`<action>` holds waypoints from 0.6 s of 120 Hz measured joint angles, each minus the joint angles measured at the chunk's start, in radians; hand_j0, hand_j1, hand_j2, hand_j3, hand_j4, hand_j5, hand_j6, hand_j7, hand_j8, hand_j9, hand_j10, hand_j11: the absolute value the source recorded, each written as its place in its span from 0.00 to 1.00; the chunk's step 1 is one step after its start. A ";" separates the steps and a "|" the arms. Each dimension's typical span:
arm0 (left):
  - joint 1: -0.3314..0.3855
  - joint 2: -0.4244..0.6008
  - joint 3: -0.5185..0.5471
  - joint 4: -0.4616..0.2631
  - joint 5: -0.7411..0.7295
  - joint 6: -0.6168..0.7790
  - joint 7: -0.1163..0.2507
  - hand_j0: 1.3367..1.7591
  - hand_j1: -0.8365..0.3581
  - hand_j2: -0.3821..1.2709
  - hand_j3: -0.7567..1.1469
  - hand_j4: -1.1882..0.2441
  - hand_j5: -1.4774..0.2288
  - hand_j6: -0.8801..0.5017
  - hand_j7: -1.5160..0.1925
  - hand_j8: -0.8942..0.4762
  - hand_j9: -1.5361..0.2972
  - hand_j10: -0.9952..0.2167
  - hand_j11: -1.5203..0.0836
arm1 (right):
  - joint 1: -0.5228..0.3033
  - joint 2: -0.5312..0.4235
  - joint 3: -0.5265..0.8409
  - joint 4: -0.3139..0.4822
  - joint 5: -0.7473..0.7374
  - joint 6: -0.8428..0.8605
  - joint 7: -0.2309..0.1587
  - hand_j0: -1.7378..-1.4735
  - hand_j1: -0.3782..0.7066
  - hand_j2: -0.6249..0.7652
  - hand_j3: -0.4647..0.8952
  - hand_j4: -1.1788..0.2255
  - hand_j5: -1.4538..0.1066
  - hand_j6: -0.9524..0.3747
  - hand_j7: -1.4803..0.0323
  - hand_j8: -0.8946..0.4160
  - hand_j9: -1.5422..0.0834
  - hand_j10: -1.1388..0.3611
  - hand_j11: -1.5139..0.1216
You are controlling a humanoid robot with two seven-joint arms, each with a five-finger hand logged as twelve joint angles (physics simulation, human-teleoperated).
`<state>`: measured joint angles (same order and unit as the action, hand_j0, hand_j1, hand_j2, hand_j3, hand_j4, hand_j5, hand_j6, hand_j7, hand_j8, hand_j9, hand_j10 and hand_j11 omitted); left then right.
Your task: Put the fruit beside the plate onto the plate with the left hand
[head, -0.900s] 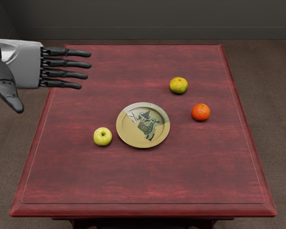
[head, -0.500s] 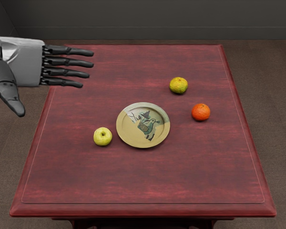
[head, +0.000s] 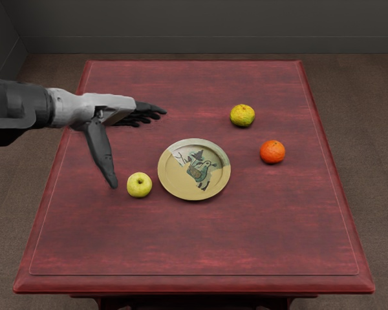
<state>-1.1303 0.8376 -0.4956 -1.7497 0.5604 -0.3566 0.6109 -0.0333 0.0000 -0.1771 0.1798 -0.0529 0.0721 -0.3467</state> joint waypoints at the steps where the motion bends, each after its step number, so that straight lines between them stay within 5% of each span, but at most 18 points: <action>1: 0.006 -0.008 0.000 0.000 0.019 0.008 0.000 0.76 0.96 0.23 0.40 0.81 0.84 0.62 0.87 0.63 0.82 0.80 0.93 | 0.000 0.000 0.000 0.000 0.000 0.000 0.000 0.30 0.03 0.45 0.34 0.84 0.93 0.72 0.98 0.68 0.95 0.76 0.93; 36: 0.214 -0.161 0.002 -0.002 0.565 0.157 0.000 0.76 0.96 0.24 0.40 0.80 0.84 0.61 0.86 0.62 0.81 0.79 0.92 | 0.012 0.000 0.000 0.000 -0.001 -0.001 0.000 0.30 0.03 0.45 0.34 0.84 0.93 0.72 0.98 0.68 0.95 0.76 0.93; 72: 0.310 -0.235 0.004 -0.002 0.765 0.220 0.000 0.76 0.96 0.24 0.40 0.80 0.84 0.61 0.86 0.62 0.81 0.79 0.92 | 0.015 0.000 0.001 0.000 -0.001 -0.001 0.000 0.30 0.03 0.45 0.34 0.84 0.93 0.72 0.98 0.68 0.95 0.76 0.93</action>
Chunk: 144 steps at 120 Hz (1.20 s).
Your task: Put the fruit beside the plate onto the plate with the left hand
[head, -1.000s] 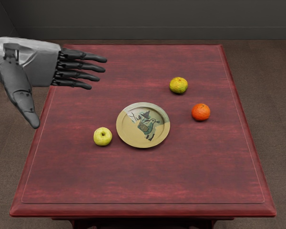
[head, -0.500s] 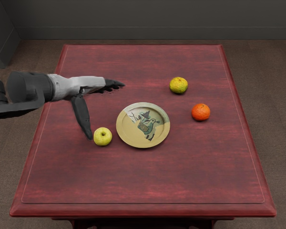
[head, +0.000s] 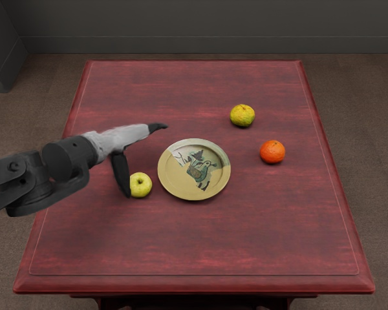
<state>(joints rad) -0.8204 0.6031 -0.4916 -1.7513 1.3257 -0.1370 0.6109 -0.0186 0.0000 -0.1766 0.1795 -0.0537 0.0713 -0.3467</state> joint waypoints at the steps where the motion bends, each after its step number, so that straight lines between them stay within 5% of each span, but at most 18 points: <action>1: 0.001 -0.004 0.000 0.000 0.005 0.001 0.000 0.76 0.96 0.24 0.40 0.80 0.84 0.61 0.86 0.62 0.81 0.79 0.92 | 0.000 0.000 0.000 0.000 0.000 0.000 0.000 0.30 0.03 0.45 0.34 0.84 0.93 0.72 0.98 0.68 0.95 0.76 0.93; 84: 0.044 -0.014 0.001 0.005 0.029 0.007 0.000 0.76 0.98 0.23 0.40 0.82 0.85 0.62 0.87 0.64 0.83 0.81 0.93 | 0.005 0.000 -0.001 0.000 0.000 0.000 0.000 0.30 0.03 0.45 0.34 0.84 0.93 0.72 0.98 0.68 0.95 0.76 0.93; 111: 0.085 -0.028 0.001 0.052 0.032 0.012 0.000 0.76 0.94 0.24 0.40 0.79 0.82 0.59 0.85 0.61 0.80 0.77 0.90 | 0.007 0.000 -0.001 0.000 0.000 0.000 0.000 0.30 0.03 0.45 0.34 0.84 0.93 0.72 0.98 0.68 0.95 0.76 0.93; 144: 0.093 -0.029 -0.002 0.066 0.031 0.014 0.000 0.76 0.78 0.26 0.40 0.68 0.70 0.48 0.73 0.49 0.69 0.64 0.78 | 0.008 0.000 -0.001 0.000 0.000 0.001 0.000 0.30 0.03 0.45 0.34 0.84 0.93 0.72 0.98 0.68 0.95 0.76 0.93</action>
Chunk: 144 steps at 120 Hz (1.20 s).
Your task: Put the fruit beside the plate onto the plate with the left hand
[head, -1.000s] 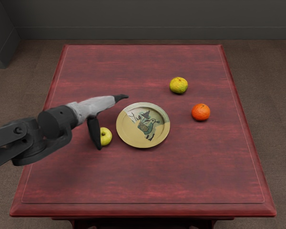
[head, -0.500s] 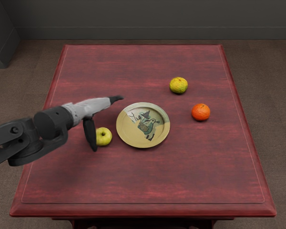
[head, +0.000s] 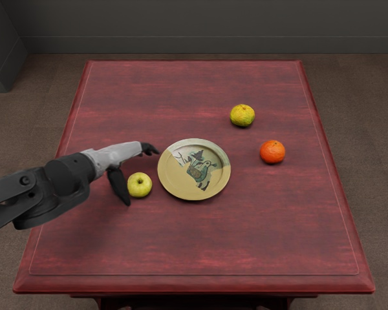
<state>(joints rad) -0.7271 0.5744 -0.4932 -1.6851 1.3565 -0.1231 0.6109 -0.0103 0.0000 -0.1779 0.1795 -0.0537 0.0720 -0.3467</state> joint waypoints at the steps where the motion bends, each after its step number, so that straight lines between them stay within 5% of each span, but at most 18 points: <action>1: 0.000 0.000 0.000 -0.002 0.000 0.000 0.000 0.76 0.78 0.26 0.40 0.68 0.70 0.48 0.72 0.49 0.69 0.64 0.77 | 0.000 0.000 0.000 0.000 0.000 0.000 0.000 0.30 0.03 0.45 0.34 0.84 0.93 0.72 0.98 0.68 0.95 0.76 0.93; 115: 0.065 -0.039 0.005 0.006 0.065 0.093 0.000 0.76 0.51 0.33 0.40 0.50 0.44 0.27 0.49 0.28 0.47 0.40 0.52 | 0.009 0.000 0.000 0.000 0.000 0.000 0.000 0.30 0.03 0.45 0.34 0.84 0.93 0.72 0.98 0.68 0.95 0.76 0.93; 141: 0.063 -0.034 0.004 0.007 0.065 0.095 0.000 0.75 0.44 0.43 0.40 0.41 0.35 0.33 0.39 0.34 0.37 0.29 0.42 | 0.009 0.000 0.001 0.000 0.000 0.000 0.000 0.30 0.03 0.45 0.34 0.84 0.93 0.72 0.98 0.68 0.95 0.76 0.93; 144: 0.064 -0.034 0.004 0.007 0.067 0.095 0.000 0.75 0.47 0.39 0.40 0.39 0.33 0.33 0.37 0.35 0.35 0.29 0.39 | 0.010 0.000 0.001 0.000 0.000 0.000 0.000 0.30 0.03 0.45 0.34 0.84 0.93 0.72 0.98 0.68 0.95 0.76 0.93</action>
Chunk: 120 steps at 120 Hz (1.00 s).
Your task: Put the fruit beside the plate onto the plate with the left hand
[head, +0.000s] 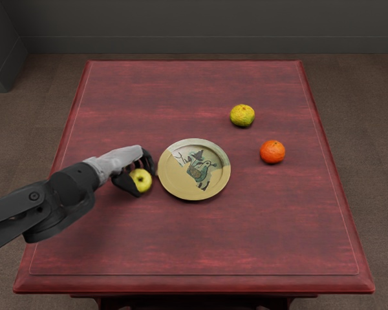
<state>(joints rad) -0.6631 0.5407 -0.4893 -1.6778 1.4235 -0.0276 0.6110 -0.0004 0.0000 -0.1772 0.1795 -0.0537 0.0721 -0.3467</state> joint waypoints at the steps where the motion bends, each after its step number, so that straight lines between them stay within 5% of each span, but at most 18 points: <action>1: 0.000 0.000 0.000 0.000 0.000 0.000 0.000 0.75 0.47 0.38 0.40 0.39 0.33 0.33 0.36 0.35 0.34 0.29 0.38 | 0.000 0.000 0.000 0.000 0.000 0.000 0.000 0.30 0.03 0.45 0.34 0.84 0.93 0.72 0.98 0.68 0.95 0.76 0.93; 25: 0.000 0.004 -0.004 -0.008 -0.003 0.005 0.000 0.75 0.46 0.54 0.40 0.28 0.25 0.33 0.28 0.33 0.26 0.20 0.28 | 0.002 0.000 0.001 0.000 0.000 0.000 0.000 0.30 0.03 0.45 0.34 0.84 0.93 0.72 0.98 0.68 0.95 0.76 0.93; 90: -0.036 0.027 -0.034 -0.070 -0.021 0.009 -0.001 0.75 0.43 0.54 0.40 0.25 0.16 0.39 0.21 0.39 0.21 0.13 0.23 | 0.015 0.000 0.001 0.000 0.001 0.000 0.000 0.30 0.03 0.45 0.34 0.84 0.93 0.72 0.98 0.68 0.95 0.76 0.93; 98: -0.047 0.026 -0.045 -0.071 -0.024 0.008 -0.001 0.75 0.40 0.62 0.40 0.25 0.16 0.38 0.21 0.39 0.21 0.12 0.23 | 0.017 0.000 0.001 0.000 0.001 0.000 0.000 0.30 0.03 0.45 0.34 0.84 0.93 0.72 0.98 0.68 0.95 0.76 0.93; 120: -0.068 0.027 -0.067 -0.073 -0.030 0.004 -0.001 0.75 0.44 0.57 0.40 0.24 0.16 0.35 0.20 0.36 0.21 0.11 0.23 | 0.022 0.000 0.002 0.000 0.001 0.000 0.000 0.30 0.03 0.45 0.34 0.84 0.93 0.72 0.98 0.68 0.95 0.76 0.93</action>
<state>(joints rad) -0.7310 0.5681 -0.5559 -1.7510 1.3932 -0.0235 0.6104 0.0212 0.0000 -0.1754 0.1799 -0.0522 0.0726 -0.3467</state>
